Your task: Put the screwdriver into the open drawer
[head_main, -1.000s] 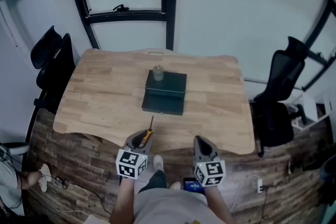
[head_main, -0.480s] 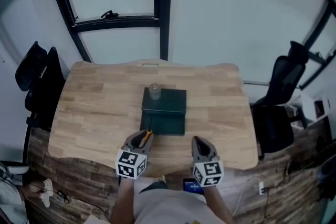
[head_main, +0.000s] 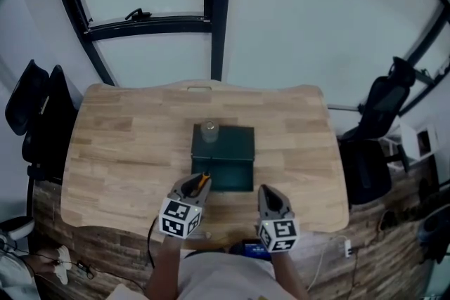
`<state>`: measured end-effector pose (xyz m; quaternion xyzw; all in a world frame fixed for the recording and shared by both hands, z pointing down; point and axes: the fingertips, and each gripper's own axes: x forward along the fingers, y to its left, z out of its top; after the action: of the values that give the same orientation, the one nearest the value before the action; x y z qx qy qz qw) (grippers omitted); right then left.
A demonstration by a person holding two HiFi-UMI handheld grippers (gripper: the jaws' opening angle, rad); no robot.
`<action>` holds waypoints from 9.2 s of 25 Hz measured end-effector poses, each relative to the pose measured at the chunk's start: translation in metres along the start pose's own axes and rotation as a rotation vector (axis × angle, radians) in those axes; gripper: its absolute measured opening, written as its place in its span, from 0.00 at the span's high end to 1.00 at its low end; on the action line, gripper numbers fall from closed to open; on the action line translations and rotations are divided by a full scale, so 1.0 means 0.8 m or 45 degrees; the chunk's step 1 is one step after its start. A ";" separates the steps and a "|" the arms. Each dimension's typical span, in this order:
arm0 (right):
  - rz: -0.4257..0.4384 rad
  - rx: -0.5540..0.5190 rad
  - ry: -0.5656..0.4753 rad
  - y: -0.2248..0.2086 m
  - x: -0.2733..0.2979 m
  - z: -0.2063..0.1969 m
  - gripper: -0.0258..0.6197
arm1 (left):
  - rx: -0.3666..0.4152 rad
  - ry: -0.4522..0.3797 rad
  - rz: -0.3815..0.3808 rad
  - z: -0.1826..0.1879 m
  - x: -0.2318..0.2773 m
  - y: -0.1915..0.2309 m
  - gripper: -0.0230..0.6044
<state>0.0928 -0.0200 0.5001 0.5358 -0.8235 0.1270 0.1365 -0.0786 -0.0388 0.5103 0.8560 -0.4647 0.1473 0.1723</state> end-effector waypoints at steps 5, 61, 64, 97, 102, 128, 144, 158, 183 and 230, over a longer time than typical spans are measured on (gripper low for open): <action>-0.024 0.012 0.010 0.003 0.010 -0.009 0.96 | 0.000 0.019 -0.033 0.000 0.008 0.011 0.84; 0.016 0.103 0.177 -0.019 0.093 -0.052 0.96 | 0.185 0.303 -0.093 -0.072 0.080 0.042 0.84; 0.013 0.116 0.192 -0.021 0.101 -0.062 0.96 | 0.198 0.330 -0.095 -0.078 0.086 0.044 0.84; 0.027 0.140 0.249 -0.029 0.118 -0.082 0.96 | 0.362 0.605 -0.176 -0.142 0.105 0.038 0.84; 0.014 0.170 0.245 -0.031 0.115 -0.086 0.96 | 0.386 0.644 -0.186 -0.149 0.106 0.037 0.84; -0.007 0.232 0.254 -0.036 0.107 -0.090 0.96 | 0.466 0.849 -0.212 -0.179 0.111 0.039 0.85; -0.004 0.245 0.271 -0.037 0.106 -0.100 0.96 | 0.478 1.008 -0.211 -0.190 0.113 0.041 0.85; -0.008 0.251 0.271 -0.041 0.111 -0.105 0.96 | 0.460 1.168 -0.200 -0.199 0.118 0.045 0.84; -0.011 0.259 0.298 -0.048 0.108 -0.106 0.96 | 0.564 1.386 -0.214 -0.215 0.129 0.040 0.85; -0.020 0.282 0.283 -0.051 0.104 -0.106 0.96 | 0.324 1.435 -0.345 -0.199 0.126 0.028 0.82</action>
<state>0.1053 -0.0763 0.6116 0.5366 -0.7802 0.2744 0.1679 -0.0592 -0.0560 0.6982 0.7114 -0.1669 0.6105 0.3056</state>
